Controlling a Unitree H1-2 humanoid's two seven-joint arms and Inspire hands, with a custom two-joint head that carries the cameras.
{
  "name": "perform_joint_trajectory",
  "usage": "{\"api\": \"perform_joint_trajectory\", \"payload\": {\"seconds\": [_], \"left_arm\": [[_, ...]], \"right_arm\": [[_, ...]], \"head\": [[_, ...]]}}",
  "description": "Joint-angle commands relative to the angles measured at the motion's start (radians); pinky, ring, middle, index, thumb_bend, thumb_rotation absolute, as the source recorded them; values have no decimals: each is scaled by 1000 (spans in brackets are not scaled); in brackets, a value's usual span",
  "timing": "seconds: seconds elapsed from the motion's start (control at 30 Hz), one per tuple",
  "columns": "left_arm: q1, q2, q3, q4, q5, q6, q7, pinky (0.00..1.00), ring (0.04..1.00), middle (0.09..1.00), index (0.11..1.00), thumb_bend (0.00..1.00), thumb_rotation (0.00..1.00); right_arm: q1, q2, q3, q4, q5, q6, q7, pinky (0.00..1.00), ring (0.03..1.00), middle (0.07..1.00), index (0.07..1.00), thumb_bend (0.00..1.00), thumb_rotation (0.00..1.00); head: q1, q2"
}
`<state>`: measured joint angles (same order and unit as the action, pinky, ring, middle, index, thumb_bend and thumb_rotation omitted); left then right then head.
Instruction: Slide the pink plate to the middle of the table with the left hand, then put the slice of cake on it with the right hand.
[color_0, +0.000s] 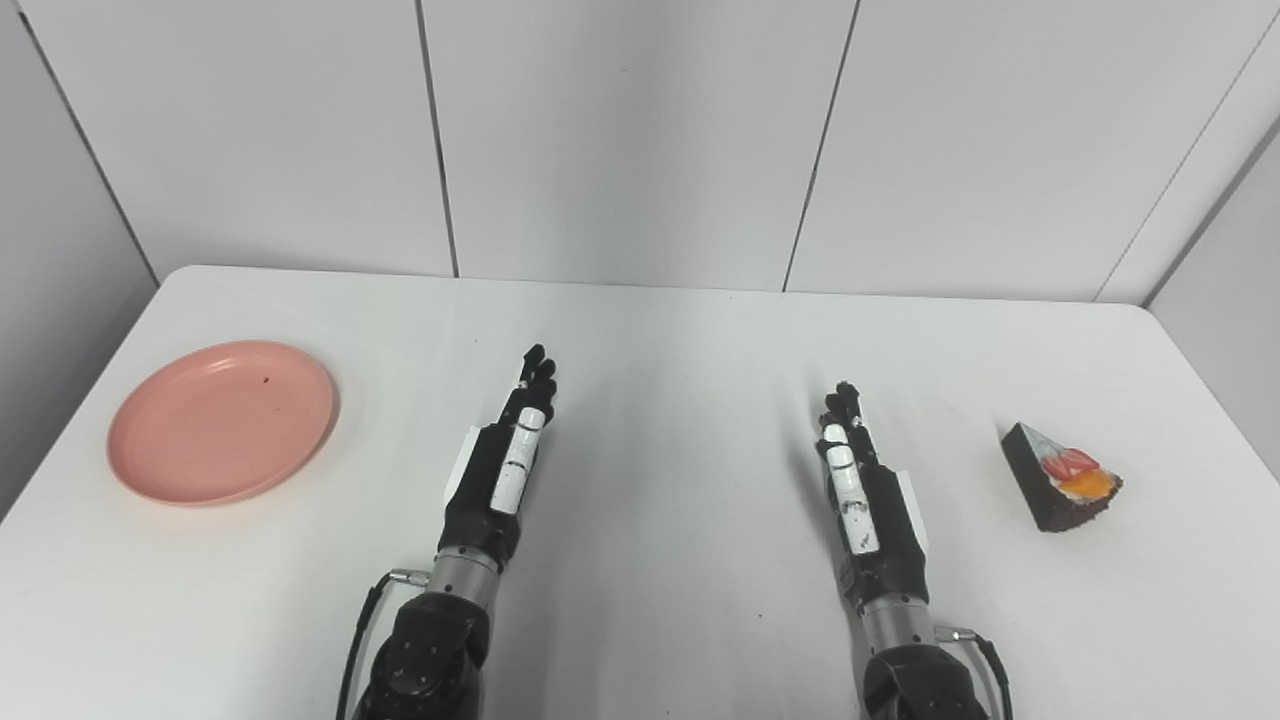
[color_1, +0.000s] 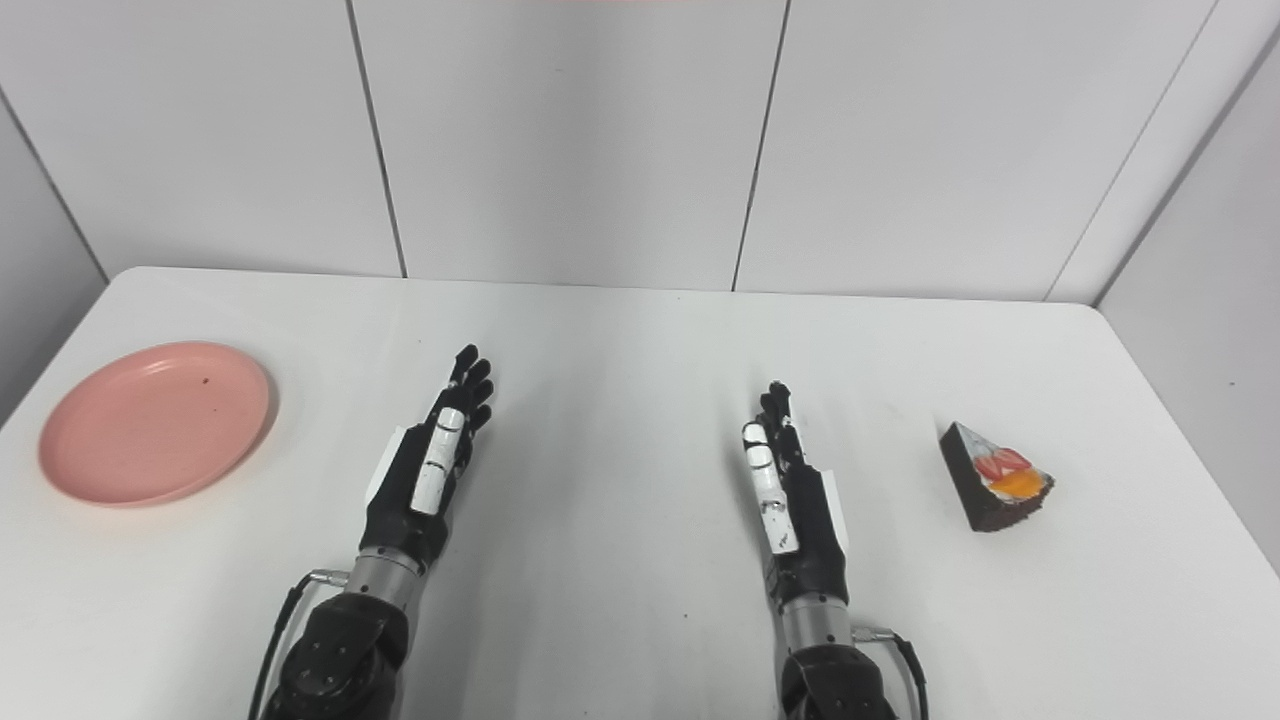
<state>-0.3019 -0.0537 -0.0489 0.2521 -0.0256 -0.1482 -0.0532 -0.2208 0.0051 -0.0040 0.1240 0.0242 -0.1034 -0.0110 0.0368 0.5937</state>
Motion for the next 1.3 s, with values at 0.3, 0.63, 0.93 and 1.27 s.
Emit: {"api": "perform_joint_trajectory", "payload": {"seconds": [0.3,0.63,0.93,1.27], "left_arm": [[44,2,2,32,-7,-14,-5,1000,1000,1000,1000,676,1000],[43,3,-1,36,6,-18,2,1000,1000,1000,1000,676,1000],[42,3,1,40,-2,-15,-3,1000,1000,1000,1000,678,1000],[44,0,2,32,-3,-10,0,1000,1000,1000,1000,663,1000]], "right_arm": [[-19,0,-5,-27,9,-16,5,1000,999,987,1000,550,899],[-19,2,-4,-28,2,-12,0,1000,997,985,1000,550,902],[-20,2,-6,-24,9,-16,3,1000,996,986,1000,557,893],[-21,2,-6,-23,2,-13,-2,1000,990,982,1000,562,893]], "head": [[0,-1],[0,-2],[-1,-3],[-1,-2]]}}
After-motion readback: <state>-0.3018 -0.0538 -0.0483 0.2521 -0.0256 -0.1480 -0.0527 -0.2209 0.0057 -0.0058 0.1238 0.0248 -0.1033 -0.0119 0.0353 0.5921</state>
